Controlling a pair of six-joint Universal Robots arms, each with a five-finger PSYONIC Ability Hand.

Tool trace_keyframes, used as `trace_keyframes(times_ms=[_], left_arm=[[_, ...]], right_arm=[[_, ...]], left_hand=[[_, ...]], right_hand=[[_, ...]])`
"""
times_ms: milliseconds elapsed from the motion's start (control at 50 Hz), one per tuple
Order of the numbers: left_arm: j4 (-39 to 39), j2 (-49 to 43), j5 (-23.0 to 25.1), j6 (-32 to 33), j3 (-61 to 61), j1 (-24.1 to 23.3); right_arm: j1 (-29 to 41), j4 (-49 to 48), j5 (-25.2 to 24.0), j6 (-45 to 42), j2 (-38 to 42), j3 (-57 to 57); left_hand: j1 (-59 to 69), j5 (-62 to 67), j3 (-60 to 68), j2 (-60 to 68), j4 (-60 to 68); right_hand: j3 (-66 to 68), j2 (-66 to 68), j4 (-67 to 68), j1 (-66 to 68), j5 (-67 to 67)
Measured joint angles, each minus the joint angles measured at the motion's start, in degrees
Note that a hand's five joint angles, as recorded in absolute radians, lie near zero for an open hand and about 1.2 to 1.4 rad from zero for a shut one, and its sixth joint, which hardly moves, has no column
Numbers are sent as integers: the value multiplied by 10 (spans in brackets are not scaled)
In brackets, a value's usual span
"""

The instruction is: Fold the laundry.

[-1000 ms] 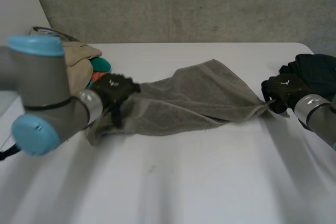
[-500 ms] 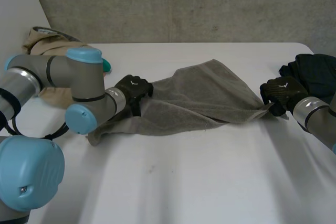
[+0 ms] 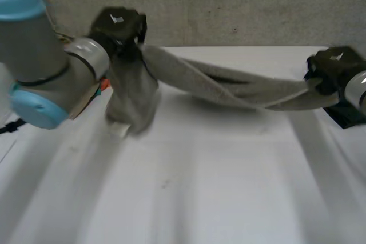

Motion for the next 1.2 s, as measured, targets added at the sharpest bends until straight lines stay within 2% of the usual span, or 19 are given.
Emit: trace_keyframes(times_ms=[100,140,260,360,500,580,640,740,820,920,1040,1200], left_arm=[[-13,57,14,-15,-26,16],[-47,79,27,-28,-34,31],[-118,61,43,-33,-37,49],[-175,-32,38,-11,-11,52],[-187,-150,22,24,99,37],[-126,-173,20,27,182,26],[10,-163,17,13,232,19],[233,-129,9,-26,227,18],[306,-114,3,-43,191,22],[303,-111,-2,-45,124,31],[263,-110,-1,-34,-28,39],[237,-78,5,14,-218,45]], right_arm=[[2,48,7,-5,-50,-27],[5,97,8,-12,-86,-48],[16,189,5,-46,-107,-78],[41,263,17,-109,-58,-110],[86,266,62,-145,59,-195],[106,187,106,-113,117,-278],[114,53,149,-49,141,-341],[116,-160,186,33,122,-353],[119,-241,188,55,95,-321],[128,-244,164,56,72,-254],[132,-178,115,49,73,-133],[105,-121,85,9,97,-1]], left_hand=[[0,0,0,0,0],[0,0,0,0,0],[0,0,0,0,0],[0,0,0,0,0],[0,0,1,0,0],[2,0,1,0,2],[17,0,1,0,2],[17,0,1,0,2],[17,0,1,0,2],[17,0,1,0,2],[17,0,2,1,2],[17,0,2,1,2]], right_hand=[[0,0,0,0,0],[0,0,0,0,3],[0,0,0,0,5],[0,0,0,0,5],[0,0,0,0,5],[1,0,1,0,5],[1,0,1,0,5],[1,0,1,0,5],[1,0,1,0,5],[1,0,1,0,5],[1,0,2,0,5],[1,0,3,0,5]])
